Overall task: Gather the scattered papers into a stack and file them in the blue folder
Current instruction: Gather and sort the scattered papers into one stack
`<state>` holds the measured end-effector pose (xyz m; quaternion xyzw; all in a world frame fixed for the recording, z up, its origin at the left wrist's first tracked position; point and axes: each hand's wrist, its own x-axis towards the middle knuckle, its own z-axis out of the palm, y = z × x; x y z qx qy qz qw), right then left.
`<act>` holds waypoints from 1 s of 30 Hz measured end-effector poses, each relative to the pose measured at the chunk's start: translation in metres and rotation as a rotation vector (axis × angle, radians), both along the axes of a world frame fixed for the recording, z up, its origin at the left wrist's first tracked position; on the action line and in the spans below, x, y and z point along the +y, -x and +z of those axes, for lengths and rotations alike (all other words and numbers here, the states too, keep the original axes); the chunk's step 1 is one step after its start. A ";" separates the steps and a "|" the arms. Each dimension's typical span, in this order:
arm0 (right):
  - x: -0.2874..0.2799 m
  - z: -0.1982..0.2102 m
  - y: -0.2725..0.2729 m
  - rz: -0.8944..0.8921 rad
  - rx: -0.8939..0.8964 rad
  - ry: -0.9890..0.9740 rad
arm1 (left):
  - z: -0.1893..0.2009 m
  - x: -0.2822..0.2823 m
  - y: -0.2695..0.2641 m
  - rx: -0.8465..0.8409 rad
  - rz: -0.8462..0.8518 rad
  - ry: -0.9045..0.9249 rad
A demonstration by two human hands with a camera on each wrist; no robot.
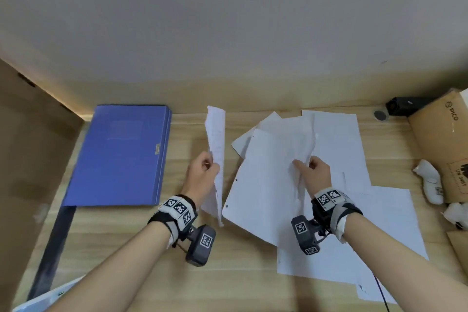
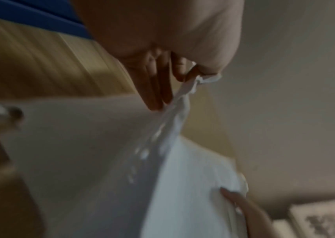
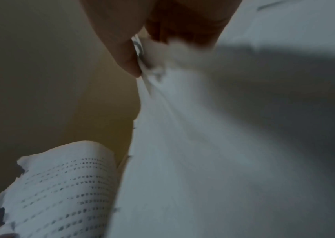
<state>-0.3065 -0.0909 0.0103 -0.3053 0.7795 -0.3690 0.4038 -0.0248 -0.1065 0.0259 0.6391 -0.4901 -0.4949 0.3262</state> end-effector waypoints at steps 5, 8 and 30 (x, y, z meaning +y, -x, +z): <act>-0.004 0.058 -0.019 0.115 -0.011 0.187 | 0.030 0.006 -0.048 0.156 0.066 0.034; -0.003 0.082 -0.032 0.213 0.004 0.242 | 0.015 0.011 -0.078 0.083 0.063 -0.098; 0.056 -0.049 -0.066 0.532 0.246 -0.197 | -0.087 0.097 -0.108 -0.153 0.081 -0.503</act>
